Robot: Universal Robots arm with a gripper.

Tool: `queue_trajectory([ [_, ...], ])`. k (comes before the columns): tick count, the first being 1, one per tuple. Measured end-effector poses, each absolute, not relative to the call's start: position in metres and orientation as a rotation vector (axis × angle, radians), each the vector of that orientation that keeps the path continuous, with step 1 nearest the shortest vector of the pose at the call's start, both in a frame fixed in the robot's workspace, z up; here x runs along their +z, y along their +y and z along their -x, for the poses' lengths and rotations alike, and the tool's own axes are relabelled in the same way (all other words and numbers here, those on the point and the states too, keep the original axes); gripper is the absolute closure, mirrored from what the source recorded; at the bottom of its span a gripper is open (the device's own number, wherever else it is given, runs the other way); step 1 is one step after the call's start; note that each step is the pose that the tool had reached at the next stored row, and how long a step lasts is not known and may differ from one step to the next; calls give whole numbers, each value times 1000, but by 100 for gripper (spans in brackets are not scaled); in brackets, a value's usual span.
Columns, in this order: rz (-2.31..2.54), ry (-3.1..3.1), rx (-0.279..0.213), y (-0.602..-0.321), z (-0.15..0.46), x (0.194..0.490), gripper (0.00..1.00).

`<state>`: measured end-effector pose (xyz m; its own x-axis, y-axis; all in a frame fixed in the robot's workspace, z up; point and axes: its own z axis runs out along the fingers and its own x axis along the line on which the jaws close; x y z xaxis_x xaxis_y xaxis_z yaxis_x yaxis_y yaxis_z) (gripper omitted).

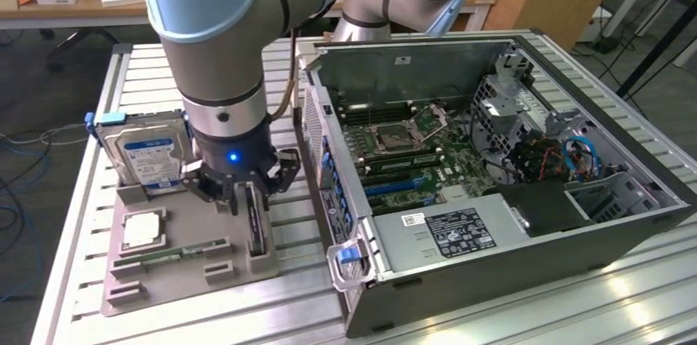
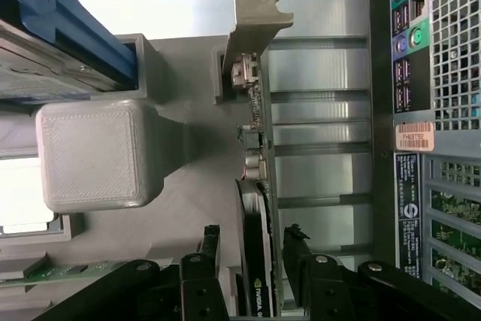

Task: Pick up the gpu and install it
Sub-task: 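Pick up the gpu and move the gpu toward the slot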

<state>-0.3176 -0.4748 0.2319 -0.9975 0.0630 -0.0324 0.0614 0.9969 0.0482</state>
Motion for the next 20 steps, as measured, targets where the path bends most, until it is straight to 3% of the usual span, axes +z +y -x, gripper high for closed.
queue_trajectory([
  [10,-101,3106,73,-475,314,230,55],
  [12,-103,3106,73,-475,314,230,67],
  [14,-104,3106,73,-475,314,230,72],
  [20,-109,3106,73,-475,314,230,73],
])
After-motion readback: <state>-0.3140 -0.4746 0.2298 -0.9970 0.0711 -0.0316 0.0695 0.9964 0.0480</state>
